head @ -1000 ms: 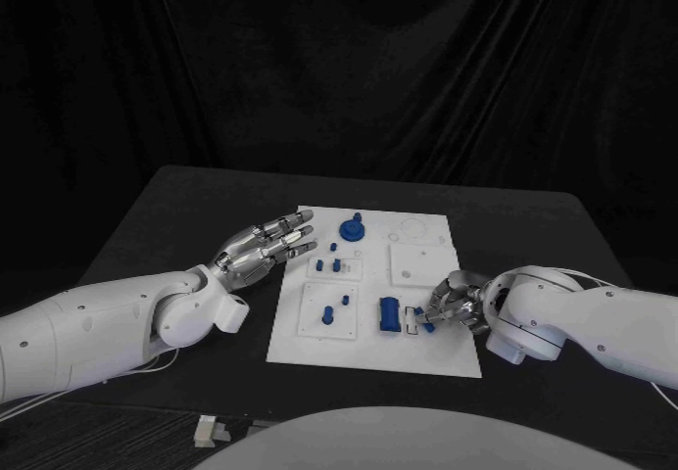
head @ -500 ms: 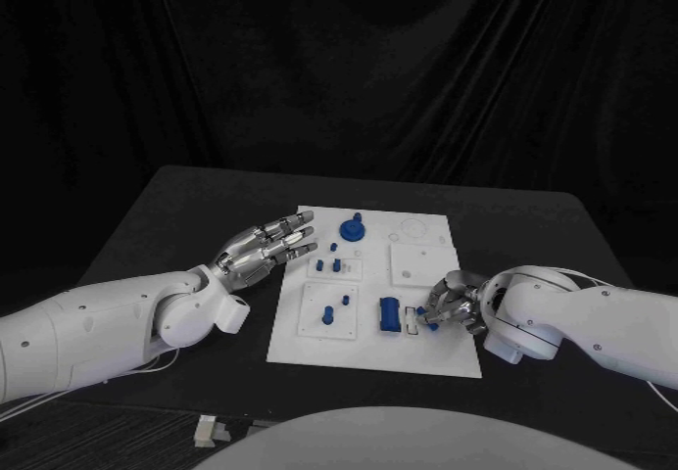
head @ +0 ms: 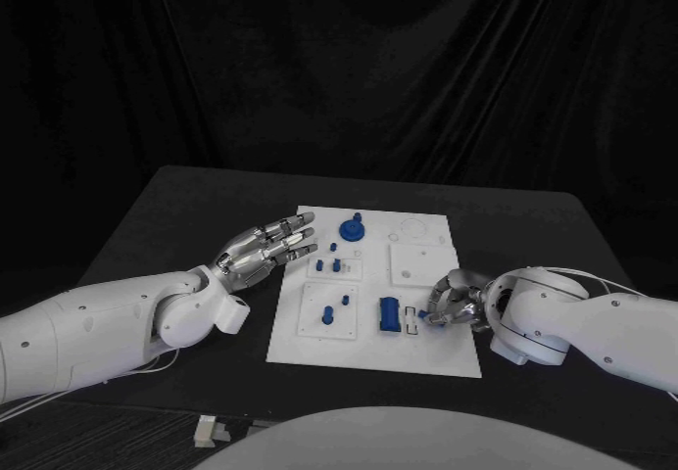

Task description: Assemble the parts on the task board

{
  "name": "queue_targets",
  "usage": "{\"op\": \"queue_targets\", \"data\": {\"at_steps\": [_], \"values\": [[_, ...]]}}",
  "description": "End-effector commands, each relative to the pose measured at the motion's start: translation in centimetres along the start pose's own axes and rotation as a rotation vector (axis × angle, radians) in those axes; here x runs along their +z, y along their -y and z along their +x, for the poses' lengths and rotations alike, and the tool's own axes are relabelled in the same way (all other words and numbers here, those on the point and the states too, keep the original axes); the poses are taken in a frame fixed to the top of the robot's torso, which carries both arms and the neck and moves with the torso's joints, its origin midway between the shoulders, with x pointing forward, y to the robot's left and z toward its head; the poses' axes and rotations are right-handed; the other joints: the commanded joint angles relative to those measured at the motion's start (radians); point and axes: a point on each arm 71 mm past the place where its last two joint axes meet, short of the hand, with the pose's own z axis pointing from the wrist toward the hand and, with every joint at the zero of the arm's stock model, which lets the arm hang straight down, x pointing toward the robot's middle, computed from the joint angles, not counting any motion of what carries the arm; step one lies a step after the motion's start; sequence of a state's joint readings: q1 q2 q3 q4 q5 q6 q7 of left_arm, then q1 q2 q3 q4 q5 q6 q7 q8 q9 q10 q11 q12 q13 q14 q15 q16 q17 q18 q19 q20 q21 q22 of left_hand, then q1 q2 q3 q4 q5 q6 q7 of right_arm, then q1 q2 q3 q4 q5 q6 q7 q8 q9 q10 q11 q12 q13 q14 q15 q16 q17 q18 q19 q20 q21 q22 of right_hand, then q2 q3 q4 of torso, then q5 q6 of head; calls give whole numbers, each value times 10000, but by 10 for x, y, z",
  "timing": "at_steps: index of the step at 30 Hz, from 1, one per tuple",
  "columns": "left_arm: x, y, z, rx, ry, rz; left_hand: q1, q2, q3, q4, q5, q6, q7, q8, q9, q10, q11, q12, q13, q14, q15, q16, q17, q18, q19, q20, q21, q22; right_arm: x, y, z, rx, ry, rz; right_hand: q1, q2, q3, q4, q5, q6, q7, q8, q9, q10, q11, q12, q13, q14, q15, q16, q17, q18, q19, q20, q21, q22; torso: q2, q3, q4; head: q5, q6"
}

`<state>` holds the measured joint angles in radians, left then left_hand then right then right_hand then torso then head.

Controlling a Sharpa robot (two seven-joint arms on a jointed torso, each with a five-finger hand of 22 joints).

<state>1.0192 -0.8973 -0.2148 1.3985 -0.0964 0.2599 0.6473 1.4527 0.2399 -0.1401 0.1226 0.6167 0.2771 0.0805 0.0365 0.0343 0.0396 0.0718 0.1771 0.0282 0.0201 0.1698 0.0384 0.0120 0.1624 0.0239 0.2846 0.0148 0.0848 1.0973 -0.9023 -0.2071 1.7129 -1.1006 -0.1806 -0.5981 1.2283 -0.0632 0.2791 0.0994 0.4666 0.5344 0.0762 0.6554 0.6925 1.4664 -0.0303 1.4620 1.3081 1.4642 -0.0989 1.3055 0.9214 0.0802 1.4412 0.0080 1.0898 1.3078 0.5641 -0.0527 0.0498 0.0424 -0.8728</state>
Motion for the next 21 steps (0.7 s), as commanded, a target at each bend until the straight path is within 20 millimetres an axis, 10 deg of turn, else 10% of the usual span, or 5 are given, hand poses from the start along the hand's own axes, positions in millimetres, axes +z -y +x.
{"op": "queue_targets", "data": {"at_steps": [1, 13, 21], "values": [[1, -1, 2, -163, -140, 40, -16, 53, 9, -62, 31, 16, 81, 14, 13, -18, 29, -40, -8, 38, 35, 32, 11, 151, 63, 17, 41, 4, -3, -4, 0, -1666, 617, -161, -200, -36, 82, -41, -145, 4, 75, -221, -367, 183, 87, -5, 725, 131, 99, -32, -5, 110, 26, 98, -46, 1392, -2, 1, 0, -4, 2], [2, -2, 3, -198, -189, -29, -25, 72, 24, -70, 35, 45, 105, 21, 17, -20, 20, -36, -6, 40, 41, 35, 12, 152, 72, 21, 46, 26, -10, -16, 5, -4096, 1001, -621, -543, -85, 151, -331, -804, 887, 196, -991, -1931, 179, 303, 21, 700, 144, 281, 17, 105, 102, 65, 269, -41, 1409, 6, -1, -4, 42, 2], [2, -2, 3, -222, -223, -54, -29, 88, 36, -75, 39, 62, 115, 25, 20, -19, 19, -30, -5, 43, 44, 40, 14, 153, 82, 24, 52, 51, -12, -21, 8, -5622, 1136, -729, -414, -272, 311, -812, -871, 2238, 183, -2069, -3214, 140, 340, -6, 609, 125, 317, -2, 85, 105, 85, 306, -16, 1427, 2, 0, 3, 54, 2]]}}
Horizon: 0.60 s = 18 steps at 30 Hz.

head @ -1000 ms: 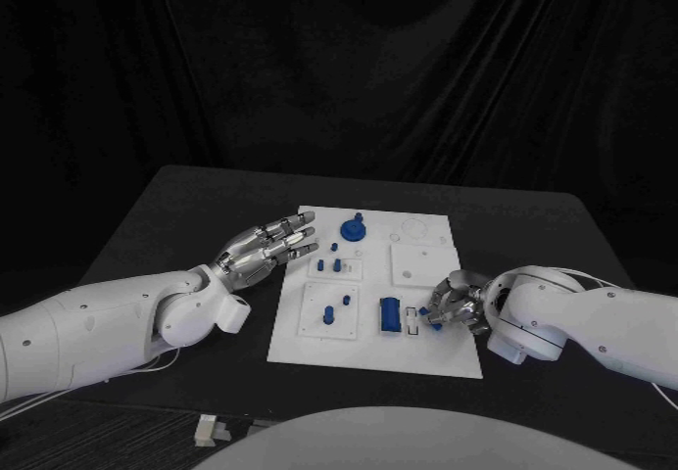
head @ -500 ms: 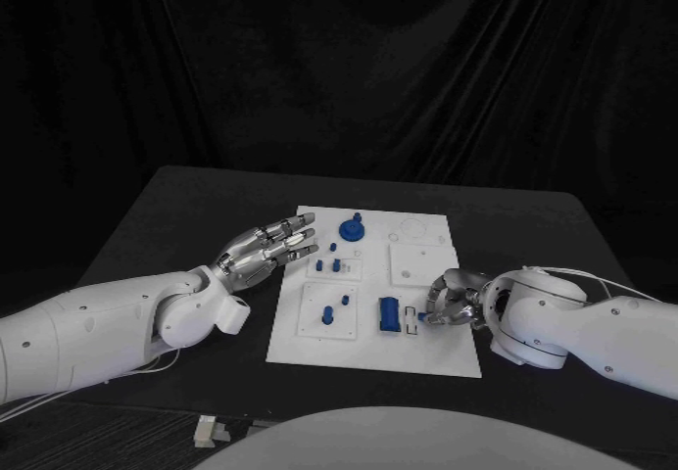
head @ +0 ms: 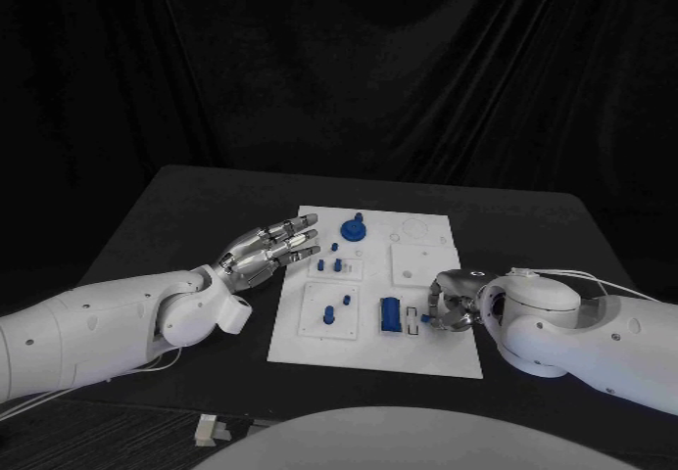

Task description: Assemble the parts on the task board

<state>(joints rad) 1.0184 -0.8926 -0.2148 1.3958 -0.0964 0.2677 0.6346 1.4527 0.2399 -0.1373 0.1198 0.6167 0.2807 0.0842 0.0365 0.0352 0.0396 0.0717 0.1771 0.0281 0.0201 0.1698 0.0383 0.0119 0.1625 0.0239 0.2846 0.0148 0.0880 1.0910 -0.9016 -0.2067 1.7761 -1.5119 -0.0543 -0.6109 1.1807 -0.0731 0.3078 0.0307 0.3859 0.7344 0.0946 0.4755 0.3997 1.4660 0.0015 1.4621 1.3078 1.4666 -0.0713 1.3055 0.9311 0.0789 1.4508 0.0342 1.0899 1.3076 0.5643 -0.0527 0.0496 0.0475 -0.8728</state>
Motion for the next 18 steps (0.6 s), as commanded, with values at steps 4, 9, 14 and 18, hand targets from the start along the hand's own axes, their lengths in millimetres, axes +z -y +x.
{"op": "queue_targets", "data": {"at_steps": [4, 9, 14, 18], "values": [[1, -1, 2, -180, -164, 67, -29, 88, 9, -47, 39, 26, 79, 25, 11, -19, 20, -30, -4, 44, 44, 40, 14, 152, 82, 24, 52, 19, -1, -3, 4, -2059, -17, 95, 240, -220, 93, -333, -52, 441, -19, -517, -525, 119, -14, -36, 557, 87, 8, -34, -63, 116, -15, 36, -36, 1427, -3, 0, 3, 12, 2], [1, -1, 3, -197, -186, 54, -32, 104, 22, -53, 41, 34, 85, 27, 12, -18, 25, -26, -3, 46, 48, 44, 15, 154, 93, 28, 59, 41, -2, -6, 7, -2635, -6, 3, 389, -251, 160, -507, 12, 537, -10, -745, -728, 76, -38, -90, 469, 68, -11, -86, -138, 122, -30, 18, -83, 1418, -1, 0, 5, 2, 2], [1, -1, 3, -198, -179, 51, -35, 112, 29, -57, 41, 40, 90, 29, 13, -18, 27, -25, -3, 48, 51, 48, 16, 155, 100, 31, 62, 52, -2, -9, 11, -3092, -29, -48, 525, -341, 214, -689, 109, 468, 11, -1006, -929, 45, -102, -132, 407, 60, -57, -118, -169, 126, -40, -12, -112, 1414, -1, 0, 2, 12, 2], [1, -1, 2, -195, -171, 48, -35, 113, 31, -58, 41, 39, 91, 28, 12, -16, 28, -17, -1, 48, 51, 47, 16, 156, 102, 31, 64, 56, -1, -9, 12, -3253, 9, -48, 520, -326, 237, -709, 173, 520, 20, -1071, -998, 37, -64, -144, 388, 57, -41, -135, -187, 124, -43, -13, -130, 1411, -1, -1, 0, 23, 2]]}}
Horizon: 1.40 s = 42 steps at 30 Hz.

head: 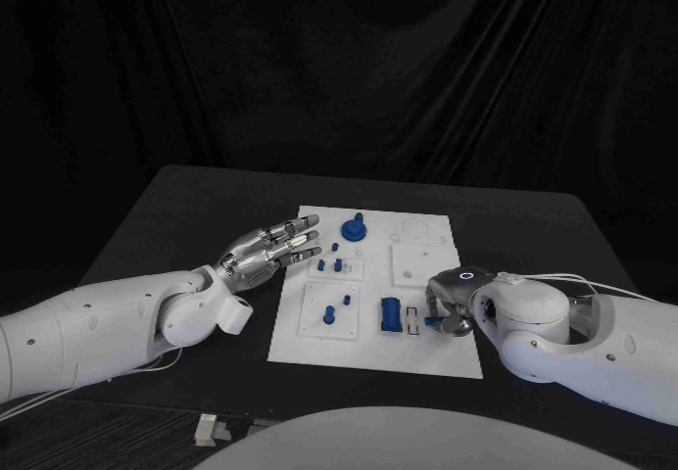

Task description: Assemble the parts on the task board

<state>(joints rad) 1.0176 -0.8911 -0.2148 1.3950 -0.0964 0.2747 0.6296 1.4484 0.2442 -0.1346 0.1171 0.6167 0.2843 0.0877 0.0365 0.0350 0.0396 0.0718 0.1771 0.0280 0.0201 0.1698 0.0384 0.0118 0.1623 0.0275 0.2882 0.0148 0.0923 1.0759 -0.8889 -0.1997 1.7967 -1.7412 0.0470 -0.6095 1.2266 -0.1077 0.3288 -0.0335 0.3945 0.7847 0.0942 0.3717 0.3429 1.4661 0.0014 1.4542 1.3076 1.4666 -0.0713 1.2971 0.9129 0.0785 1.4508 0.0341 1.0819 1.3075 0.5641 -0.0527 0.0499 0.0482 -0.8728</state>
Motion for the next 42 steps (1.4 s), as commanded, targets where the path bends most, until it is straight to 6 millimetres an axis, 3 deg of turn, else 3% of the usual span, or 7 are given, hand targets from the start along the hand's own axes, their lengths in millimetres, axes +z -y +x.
{"op": "queue_targets", "data": {"at_steps": [1, 5, 11, 15, 22, 31, 42], "values": [[0, 0, 2, -146, -109, 104, 7, 70, 3, -31, 41, 4, 55, 28, 14, -15, 27, -17, -1, 48, 52, 47, 16, 157, 66, -5, 64, 13, 1, 2, 12, -887, -462, 255, 55, 30, 34, -68, 112, 82, 21, -29, -442, 42, -39, -60, 399, 60, -25, -47, 8, 124, -39, -7, -39, 1416, 0, 1, -1, 14, 2], [0, 0, 2, -151, -115, 105, 6, 73, 6, -34, 41, 7, 57, 29, 15, -16, 28, -22, -1, 48, 53, 47, 16, 158, 70, -3, 66, 20, 2, 2, 12, -1047, -357, 266, 45, 78, 118, -114, 401, 490, 23, -30, -527, 56, 55, -44, 418, 71, 54, -44, 30, 112, -24, 46, -20, 1425, 0, 0, -2, 34, 2], [0, 0, 2, -158, -122, 104, 5, 77, 11, -37, 42, 8, 59, 30, 15, -16, 30, -19, -1, 51, 54, 53, 18, 159, 75, -1, 69, 28, 3, 1, 13, -1111, -188, 258, -90, 47, 410, -207, 1574, 1316, -101, -178, -683, 107, -45, -7, 480, 95, -21, -3, 126, 103, 26, 9, 91, 1460, 2, 0, -2, 53, 2], [0, 0, 2, -159, -119, 106, 5, 77, 11, -37, 42, 8, 59, 30, 15, -16, 30, -19, -1, 51, 54, 53, 18, 159, 75, -1, 69, 28, 4, 2, 15, -1167, -144, 270, -158, -7, 393, -245, 996, 1532, -150, -242, -699, 129, -77, 1, 488, 104, -39, 14, 172, 90, 46, -6, 152, 1475, 1, -2, 0, 58, 2], [0, 0, 1, -166, -125, 104, 2, 86, 19, -41, 43, 1, 61, 28, 14, -16, 34, -23, -1, 51, 57, 52, 18, 161, 82, 2, 73, 40, 3, 5, 16, -690, 62, 282, -212, 31, 338, -287, 1319, 2073, -335, 27, -444, 183, -217, 34, 551, 127, -150, 59, 278, 66, 93, -90, 314, 1517, -1, -1, 1, 67, 2], [-1, 0, 1, -159, -107, 80, -4, 100, 32, -47, 43, 16, 67, 30, 15, -12, 40, -6, 2, 53, 62, 54, 18, 163, 89, 7, 77, 45, -3, 27, 18, 3702, -877, 796, -498, 141, 328, -113, 1929, 2220, -454, 52, -259, 244, -338, 22, 553, 119, -251, 13, 136, 70, 111, -195, 300, 1511, -2, -2, -6, 117, 2], [0, 0, 1, -164, -128, 61, -8, 105, 38, -51, 43, 29, 75, 33, 17, -7, 44, 11, 5, 54, 63, 57, 19, 163, 94, 9, 79, 51, -9, 41, 8, 8991, -2195, 1683, -716, 185, 310, 16, 2124, 2186, -450, 29, -185, 238, -335, -20, 500, 107, -254, -32, 39, 84, 94, -207, 217, 1488, -3, -1, -9, 46, 2]]}}
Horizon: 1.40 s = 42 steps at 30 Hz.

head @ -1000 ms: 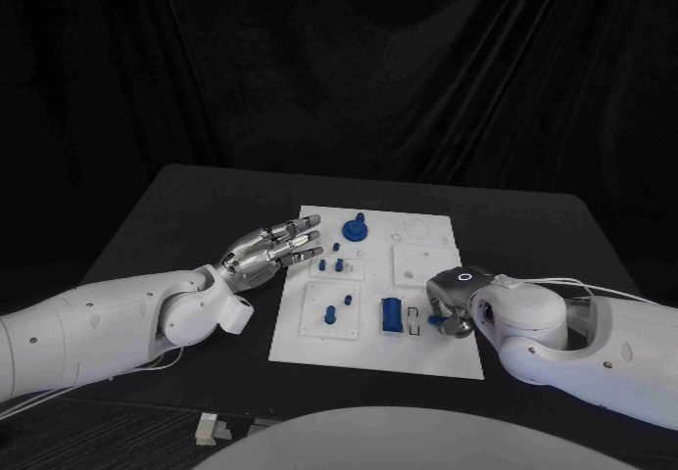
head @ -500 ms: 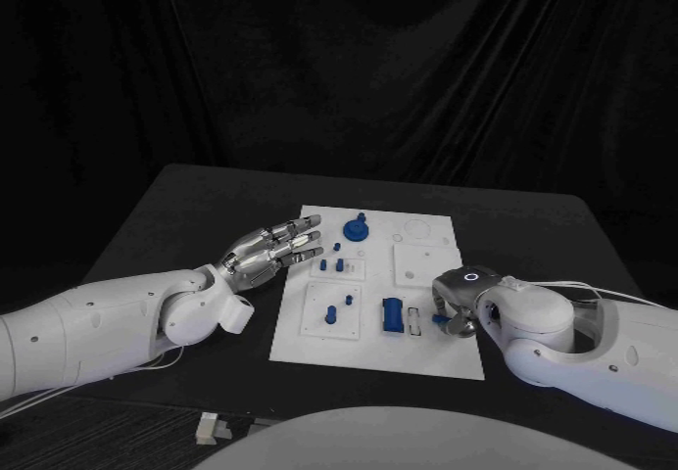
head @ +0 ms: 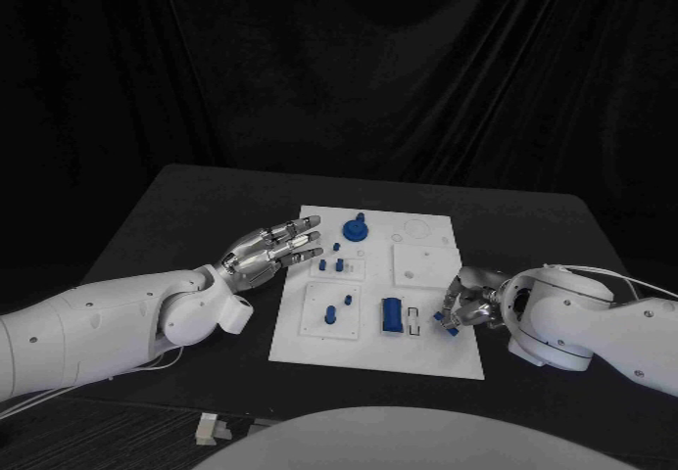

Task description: Assemble the parts on the task board

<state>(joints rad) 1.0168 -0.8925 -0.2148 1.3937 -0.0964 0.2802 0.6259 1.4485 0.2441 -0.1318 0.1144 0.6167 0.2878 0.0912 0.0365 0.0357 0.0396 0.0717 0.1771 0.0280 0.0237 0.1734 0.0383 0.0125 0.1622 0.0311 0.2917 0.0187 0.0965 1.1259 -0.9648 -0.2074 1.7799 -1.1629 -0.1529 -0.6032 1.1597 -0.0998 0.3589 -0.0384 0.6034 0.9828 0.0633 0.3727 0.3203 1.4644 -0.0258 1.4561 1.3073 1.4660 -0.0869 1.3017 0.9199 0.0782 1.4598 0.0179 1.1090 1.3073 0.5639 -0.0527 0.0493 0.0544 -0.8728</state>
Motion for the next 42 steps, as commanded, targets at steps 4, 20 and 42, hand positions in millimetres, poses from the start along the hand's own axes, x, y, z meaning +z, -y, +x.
{"op": "queue_targets", "data": {"at_steps": [4, 20, 42], "values": [[1, 0, 2, -135, -105, 102, -8, 106, 11, -24, 43, -7, 40, 33, 10, -6, 44, 11, 5, 18, 27, 57, 12, 164, 58, -26, 40, 9, -1, 1, 8, 4569, -1548, 981, -108, 141, 6, 111, 36, 178, -138, 9, 60, 241, -61, -64, 462, 101, -96, -112, -104, 97, -10, -44, -109, 1475, -5, -2, 0, -18, 2], [1, 0, 2, -145, -119, 108, -16, 106, 20, -37, 42, 8, 59, 36, 12, 0, 51, 18, 7, 24, 26, 67, 15, 165, 67, -24, 44, 18, 5, 1, 14, 6845, -1665, 1902, -266, 207, -10, 213, -42, 44, -123, -46, 115, 195, -49, -148, 334, 79, -85, -181, -237, 105, -38, -33, -168, 1457, 6, -1, 12, -44, 2], [2, -1, 3, -168, -159, 77, -25, 83, 21, -59, 39, 15, 69, 37, 13, 1, 60, 14, 6, 26, 28, 69, 15, 164, 74, -22, 48, 23, 13, 3, 26, 6787, -1729, 2199, -493, 490, -59, 395, -1135, -161, -75, -127, 300, 124, 1, -274, 147, 29, -42, -400, -610, 167, -163, 10, -493, 1363, 5, 0, 2, -41, 2]]}}
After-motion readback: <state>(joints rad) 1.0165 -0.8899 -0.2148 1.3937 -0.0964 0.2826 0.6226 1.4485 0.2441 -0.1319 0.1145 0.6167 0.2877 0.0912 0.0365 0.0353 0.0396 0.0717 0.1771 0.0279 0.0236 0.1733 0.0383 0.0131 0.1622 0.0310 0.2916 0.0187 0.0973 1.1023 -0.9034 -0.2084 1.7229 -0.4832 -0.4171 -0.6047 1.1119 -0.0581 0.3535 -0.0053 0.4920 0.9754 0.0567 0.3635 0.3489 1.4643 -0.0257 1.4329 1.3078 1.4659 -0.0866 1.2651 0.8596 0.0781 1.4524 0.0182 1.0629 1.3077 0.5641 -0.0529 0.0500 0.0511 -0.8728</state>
